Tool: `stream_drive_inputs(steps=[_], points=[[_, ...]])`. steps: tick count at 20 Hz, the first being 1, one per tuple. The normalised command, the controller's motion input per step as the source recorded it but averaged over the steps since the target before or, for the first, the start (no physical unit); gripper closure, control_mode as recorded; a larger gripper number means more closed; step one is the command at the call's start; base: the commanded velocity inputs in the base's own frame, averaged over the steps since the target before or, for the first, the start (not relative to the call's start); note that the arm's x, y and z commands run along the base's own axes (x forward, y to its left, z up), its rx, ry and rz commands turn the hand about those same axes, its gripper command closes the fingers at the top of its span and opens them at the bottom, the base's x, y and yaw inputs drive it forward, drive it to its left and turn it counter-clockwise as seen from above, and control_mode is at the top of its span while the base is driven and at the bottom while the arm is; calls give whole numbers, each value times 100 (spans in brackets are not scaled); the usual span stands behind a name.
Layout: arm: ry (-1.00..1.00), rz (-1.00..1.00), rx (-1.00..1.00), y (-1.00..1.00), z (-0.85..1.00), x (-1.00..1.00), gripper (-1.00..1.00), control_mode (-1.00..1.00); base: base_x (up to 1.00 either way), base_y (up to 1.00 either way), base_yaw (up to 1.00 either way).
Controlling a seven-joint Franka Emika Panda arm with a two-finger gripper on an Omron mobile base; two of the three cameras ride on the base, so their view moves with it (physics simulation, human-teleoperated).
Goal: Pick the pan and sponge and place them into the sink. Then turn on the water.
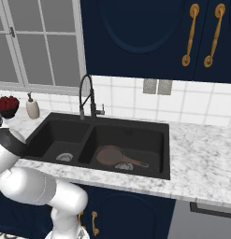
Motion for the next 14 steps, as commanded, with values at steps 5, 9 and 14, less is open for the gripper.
stream_drive_inputs(steps=[5,9,14], points=[[0,-6,0,30,-17,17,-100,-100,0,0,0],[0,-6,0,29,-21,22,-100,-100,0,0,0],[0,-5,0,25,-19,21,-100,-100,0,0,0]])
